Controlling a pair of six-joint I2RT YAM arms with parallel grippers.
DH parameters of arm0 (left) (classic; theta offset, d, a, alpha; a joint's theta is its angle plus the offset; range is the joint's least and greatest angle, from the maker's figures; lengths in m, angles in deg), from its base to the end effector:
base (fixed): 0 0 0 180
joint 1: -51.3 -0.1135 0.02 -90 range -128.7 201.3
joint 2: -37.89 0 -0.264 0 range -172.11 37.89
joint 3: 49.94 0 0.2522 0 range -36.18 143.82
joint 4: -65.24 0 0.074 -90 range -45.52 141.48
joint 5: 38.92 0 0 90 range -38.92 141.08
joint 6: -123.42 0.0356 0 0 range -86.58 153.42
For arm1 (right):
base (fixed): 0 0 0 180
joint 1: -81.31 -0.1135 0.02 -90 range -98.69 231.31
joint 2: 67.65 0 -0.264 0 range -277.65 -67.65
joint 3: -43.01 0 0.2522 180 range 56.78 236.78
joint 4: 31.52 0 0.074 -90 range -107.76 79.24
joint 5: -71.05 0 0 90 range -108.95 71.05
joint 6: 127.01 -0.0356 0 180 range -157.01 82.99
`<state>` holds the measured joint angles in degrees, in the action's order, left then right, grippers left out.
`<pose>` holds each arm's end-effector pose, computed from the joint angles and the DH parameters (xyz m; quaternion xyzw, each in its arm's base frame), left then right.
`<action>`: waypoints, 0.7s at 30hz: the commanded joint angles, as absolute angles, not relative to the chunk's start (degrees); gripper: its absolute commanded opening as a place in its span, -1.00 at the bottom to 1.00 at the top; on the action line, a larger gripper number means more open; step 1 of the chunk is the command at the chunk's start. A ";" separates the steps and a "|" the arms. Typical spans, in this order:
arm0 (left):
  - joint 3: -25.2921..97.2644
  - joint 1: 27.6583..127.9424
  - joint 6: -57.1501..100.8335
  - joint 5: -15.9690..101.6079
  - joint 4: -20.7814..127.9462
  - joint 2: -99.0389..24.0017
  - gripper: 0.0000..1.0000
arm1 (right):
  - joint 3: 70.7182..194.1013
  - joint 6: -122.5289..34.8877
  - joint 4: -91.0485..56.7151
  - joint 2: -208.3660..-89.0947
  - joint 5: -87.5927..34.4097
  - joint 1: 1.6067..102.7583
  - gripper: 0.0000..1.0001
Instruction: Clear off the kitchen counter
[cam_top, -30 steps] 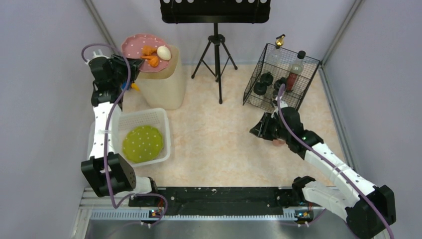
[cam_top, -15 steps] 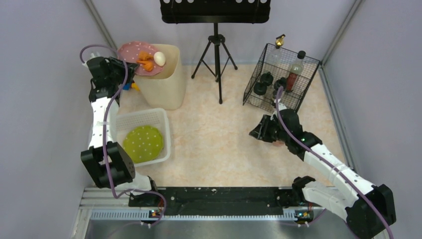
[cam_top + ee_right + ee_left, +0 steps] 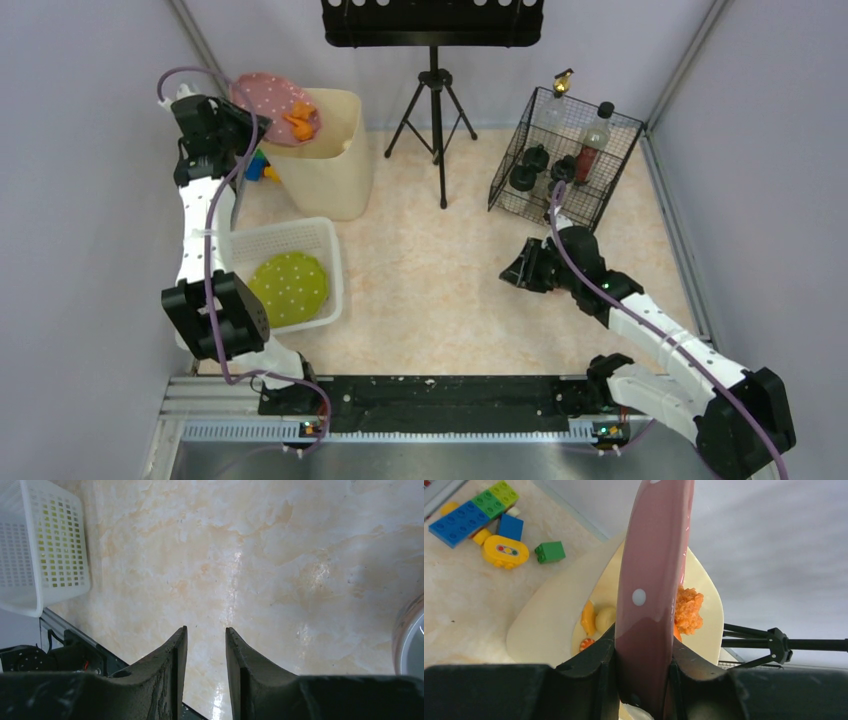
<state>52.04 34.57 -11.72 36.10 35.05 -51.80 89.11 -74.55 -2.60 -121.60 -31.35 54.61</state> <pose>0.3552 0.0972 0.3979 -0.3463 0.7270 -0.2453 0.5398 0.1767 0.0974 0.2274 0.0358 0.8894 0.3186 0.3259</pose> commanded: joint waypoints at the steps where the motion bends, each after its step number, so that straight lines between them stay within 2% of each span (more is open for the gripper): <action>1: 60.67 37.30 -6.42 38.92 41.82 -50.36 -1.00 | 88.57 -74.58 -5.71 -120.31 -32.46 55.18 -0.33; 11: 65.41 44.85 7.44 51.42 36.57 -50.00 -1.00 | 87.54 -74.48 -5.74 -119.15 -32.91 55.21 -0.33; 21: 66.41 55.29 22.40 74.66 36.93 -49.27 -1.00 | 86.40 -74.23 -5.27 -117.86 -33.19 55.20 -0.33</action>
<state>61.22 52.12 15.49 63.13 25.33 -52.44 86.53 -74.55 -3.61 -119.07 -32.64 54.61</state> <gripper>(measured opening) 0.328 0.336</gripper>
